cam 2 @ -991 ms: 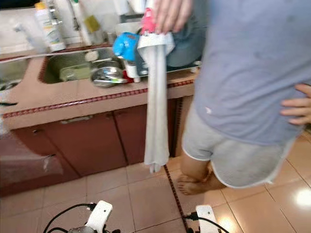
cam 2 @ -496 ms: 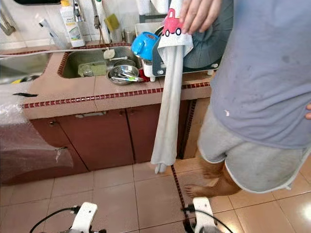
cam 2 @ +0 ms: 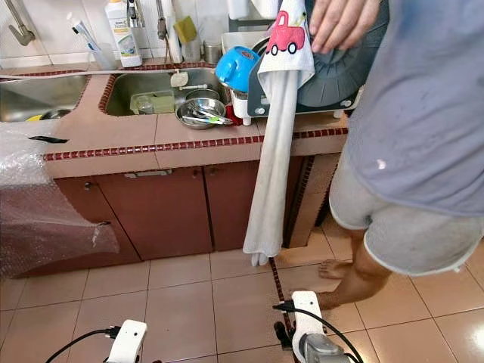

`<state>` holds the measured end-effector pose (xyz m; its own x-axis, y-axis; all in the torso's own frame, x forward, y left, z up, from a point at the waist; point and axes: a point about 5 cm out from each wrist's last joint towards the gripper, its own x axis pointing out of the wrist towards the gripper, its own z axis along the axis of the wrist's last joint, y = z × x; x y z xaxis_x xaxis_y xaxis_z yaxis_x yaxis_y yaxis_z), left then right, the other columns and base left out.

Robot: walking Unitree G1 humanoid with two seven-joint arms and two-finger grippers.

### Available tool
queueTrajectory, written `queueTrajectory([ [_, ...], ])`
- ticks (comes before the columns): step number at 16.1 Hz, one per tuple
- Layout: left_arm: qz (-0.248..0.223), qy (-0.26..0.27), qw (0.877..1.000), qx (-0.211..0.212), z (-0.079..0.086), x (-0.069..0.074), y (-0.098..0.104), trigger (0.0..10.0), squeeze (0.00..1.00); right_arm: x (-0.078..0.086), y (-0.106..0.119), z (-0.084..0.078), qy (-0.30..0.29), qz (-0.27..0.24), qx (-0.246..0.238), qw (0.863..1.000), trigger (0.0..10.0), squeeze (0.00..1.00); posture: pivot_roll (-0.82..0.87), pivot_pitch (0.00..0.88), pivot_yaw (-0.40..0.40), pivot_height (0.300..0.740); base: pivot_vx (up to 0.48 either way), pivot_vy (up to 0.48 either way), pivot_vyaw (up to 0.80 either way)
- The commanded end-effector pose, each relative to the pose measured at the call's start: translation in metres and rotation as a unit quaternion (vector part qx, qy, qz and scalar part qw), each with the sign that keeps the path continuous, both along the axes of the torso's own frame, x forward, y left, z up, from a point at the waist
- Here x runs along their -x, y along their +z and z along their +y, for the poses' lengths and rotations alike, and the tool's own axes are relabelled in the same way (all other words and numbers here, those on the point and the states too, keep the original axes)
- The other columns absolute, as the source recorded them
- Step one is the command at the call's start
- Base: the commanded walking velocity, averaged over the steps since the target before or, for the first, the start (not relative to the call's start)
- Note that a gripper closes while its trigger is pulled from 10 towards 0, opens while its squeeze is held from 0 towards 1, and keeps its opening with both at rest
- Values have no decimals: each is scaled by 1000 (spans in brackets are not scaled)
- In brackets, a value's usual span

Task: Kitchen organization

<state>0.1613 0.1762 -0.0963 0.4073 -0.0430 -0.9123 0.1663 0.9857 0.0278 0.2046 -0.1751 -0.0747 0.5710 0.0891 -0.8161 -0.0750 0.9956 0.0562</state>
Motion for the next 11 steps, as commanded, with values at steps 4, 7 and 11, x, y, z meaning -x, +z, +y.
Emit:
queueTrajectory([
  [4, -17, 14, 1000, 4, -1, -7, 3, 10000, 0, 12, -6, -7, 7, 23, 9, 1000, 10000, 0, 6, 0, 33, 740, 0, 0, 0],
  [7, -23, 28, 999, 19, -5, -12, 5, 10000, 0, 15, -7, -7, 13, 29, 12, 999, 10000, 0, 2, 0, 34, 740, 0, 0, 0],
  [11, -32, 53, 997, 45, -12, -21, 8, 10000, 0, 15, -7, -6, 13, 30, 10, 999, 10000, 0, -4, 0, 36, 740, 0, 0, 0],
])
